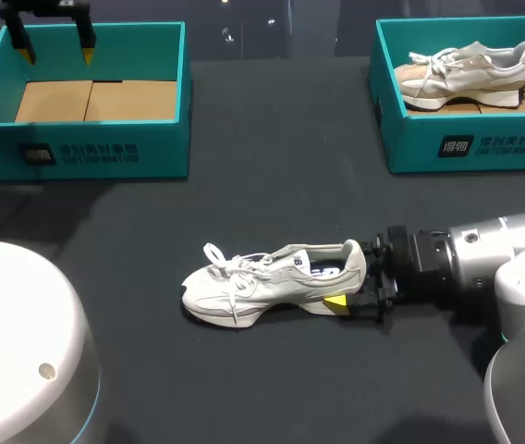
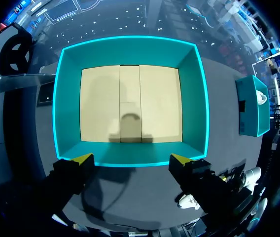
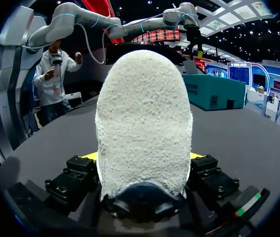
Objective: Take the shoe out of the shoebox, open the shoe tongue, remove and reinsert the insole, then place the shoe into the shoebox
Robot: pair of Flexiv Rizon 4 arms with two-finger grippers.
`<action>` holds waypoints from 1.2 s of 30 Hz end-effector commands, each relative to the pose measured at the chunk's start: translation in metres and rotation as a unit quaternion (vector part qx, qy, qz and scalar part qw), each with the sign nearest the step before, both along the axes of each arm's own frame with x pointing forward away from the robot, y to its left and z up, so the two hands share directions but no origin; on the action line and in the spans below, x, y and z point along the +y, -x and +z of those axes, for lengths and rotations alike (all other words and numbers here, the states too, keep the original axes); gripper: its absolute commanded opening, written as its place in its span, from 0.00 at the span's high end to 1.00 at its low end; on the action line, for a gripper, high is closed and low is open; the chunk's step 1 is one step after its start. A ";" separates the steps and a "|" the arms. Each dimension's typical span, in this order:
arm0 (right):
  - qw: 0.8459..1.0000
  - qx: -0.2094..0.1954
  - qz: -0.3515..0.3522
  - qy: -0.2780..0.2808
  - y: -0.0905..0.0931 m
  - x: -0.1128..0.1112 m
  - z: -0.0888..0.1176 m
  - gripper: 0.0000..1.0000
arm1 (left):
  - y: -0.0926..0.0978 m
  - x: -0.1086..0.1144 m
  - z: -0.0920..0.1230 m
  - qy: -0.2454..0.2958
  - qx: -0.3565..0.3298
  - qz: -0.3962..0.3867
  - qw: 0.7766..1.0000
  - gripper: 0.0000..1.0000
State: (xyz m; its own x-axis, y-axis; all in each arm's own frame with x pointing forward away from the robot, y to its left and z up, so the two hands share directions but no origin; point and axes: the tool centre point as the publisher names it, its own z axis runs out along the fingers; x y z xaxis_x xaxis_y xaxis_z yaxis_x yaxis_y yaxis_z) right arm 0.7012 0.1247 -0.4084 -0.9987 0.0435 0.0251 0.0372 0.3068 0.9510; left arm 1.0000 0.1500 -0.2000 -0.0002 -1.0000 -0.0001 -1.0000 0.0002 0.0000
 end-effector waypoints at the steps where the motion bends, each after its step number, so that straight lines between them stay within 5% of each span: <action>1: 1.000 0.000 -0.001 0.001 0.002 0.004 -0.002 1.00 | 0.004 -0.010 0.002 -0.013 -0.005 0.009 1.000 0.00; 12: 1.000 0.000 -0.001 0.001 0.002 0.004 -0.002 1.00 | 0.072 -0.118 0.025 -0.034 -0.020 -0.019 0.999 0.00; 19: 1.000 0.000 -0.001 0.001 0.002 0.004 -0.002 1.00 | 0.102 -0.161 0.032 -0.022 -0.001 -0.016 1.000 0.00; 35: 1.000 0.000 -0.001 0.001 0.002 0.004 -0.002 1.00 | 0.105 -0.166 0.032 -0.029 -0.002 -0.011 1.000 0.00; 36: 1.000 0.000 -0.001 0.001 0.002 0.004 -0.002 1.00 | 0.116 -0.172 0.032 -0.034 -0.020 -0.007 0.999 0.00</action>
